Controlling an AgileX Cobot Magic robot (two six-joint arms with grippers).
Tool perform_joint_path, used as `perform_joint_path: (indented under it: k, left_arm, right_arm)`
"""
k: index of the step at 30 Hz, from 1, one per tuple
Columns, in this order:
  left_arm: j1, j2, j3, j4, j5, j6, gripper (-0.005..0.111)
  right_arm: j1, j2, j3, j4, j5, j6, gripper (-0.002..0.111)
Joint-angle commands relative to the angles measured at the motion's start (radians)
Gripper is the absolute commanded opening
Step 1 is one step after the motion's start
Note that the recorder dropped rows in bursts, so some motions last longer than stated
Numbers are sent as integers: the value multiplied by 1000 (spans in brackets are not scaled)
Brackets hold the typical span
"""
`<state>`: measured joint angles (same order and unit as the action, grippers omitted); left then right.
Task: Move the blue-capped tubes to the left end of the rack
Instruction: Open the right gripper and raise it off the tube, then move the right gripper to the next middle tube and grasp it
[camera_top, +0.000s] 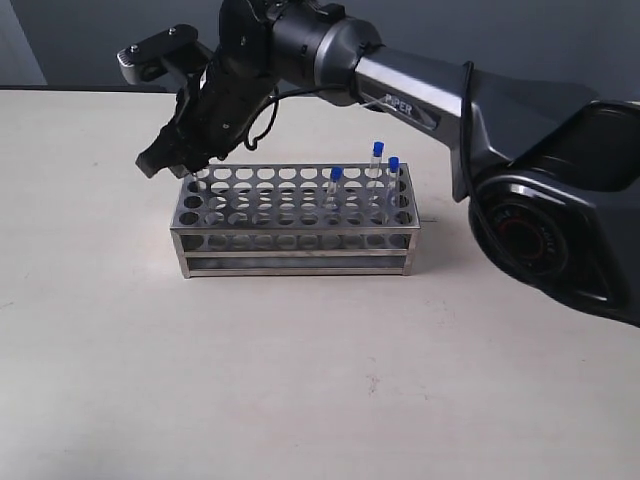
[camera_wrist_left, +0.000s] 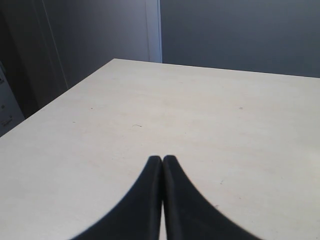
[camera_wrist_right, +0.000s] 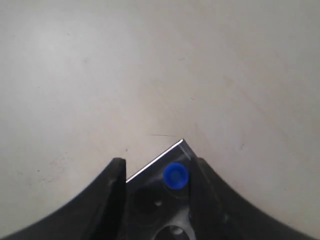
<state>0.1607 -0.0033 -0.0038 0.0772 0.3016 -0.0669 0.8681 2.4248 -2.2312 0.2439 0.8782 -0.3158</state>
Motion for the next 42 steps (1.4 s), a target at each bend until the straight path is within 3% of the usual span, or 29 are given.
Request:
perform_joint_path:
  k: [1, 8, 11, 13, 17, 21, 26, 42]
  left_arm:
    - [-5, 3, 4, -5, -12, -2, 0]
    - [-5, 3, 4, -5, -12, -2, 0]
    - [-5, 3, 4, -5, -12, -2, 0]
    - [-5, 3, 4, -5, -12, -2, 0]
    - [-5, 3, 4, -5, -12, -2, 0]
    - [-5, 3, 4, -5, -12, -2, 0]
    - [-5, 3, 4, -5, -12, -2, 0]
    - [-5, 3, 4, -5, -10, -2, 0]
  right_arm:
    - [0, -58, 1, -14, 38, 6, 40]
    - [-7, -142, 1, -114, 151, 72, 40]
    - [-71, -199, 1, -179, 343, 143, 40]
    - [-127, -222, 16, -182, 343, 160, 40]
    - [-218, -308, 164, -171, 343, 160, 40]
    - [-231, -393, 376, -164, 343, 151, 40]
    - [-228, -419, 553, -74, 132, 129, 40]
    - [-217, -349, 553, -55, 19, 123, 40]
